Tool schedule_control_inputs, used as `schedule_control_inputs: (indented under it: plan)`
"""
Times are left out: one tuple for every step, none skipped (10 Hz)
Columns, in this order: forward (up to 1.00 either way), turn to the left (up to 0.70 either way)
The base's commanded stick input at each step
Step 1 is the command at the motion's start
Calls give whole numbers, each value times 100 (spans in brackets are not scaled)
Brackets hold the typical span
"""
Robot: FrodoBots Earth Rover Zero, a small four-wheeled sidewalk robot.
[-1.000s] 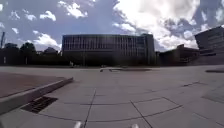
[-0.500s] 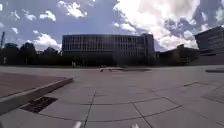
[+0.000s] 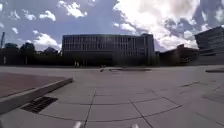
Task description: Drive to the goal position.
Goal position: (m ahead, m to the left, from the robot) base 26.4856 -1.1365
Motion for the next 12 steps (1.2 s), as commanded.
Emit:
schedule_control_inputs:
  plan:
    - [5,0]
    - [5,0]
    - [5,0]
    - [5,0]
    - [5,0]
    - [5,0]
    - [6,0]
    - [6,0]
    - [6,0]
    - [6,0]
    - [6,0]
    - [5,0]
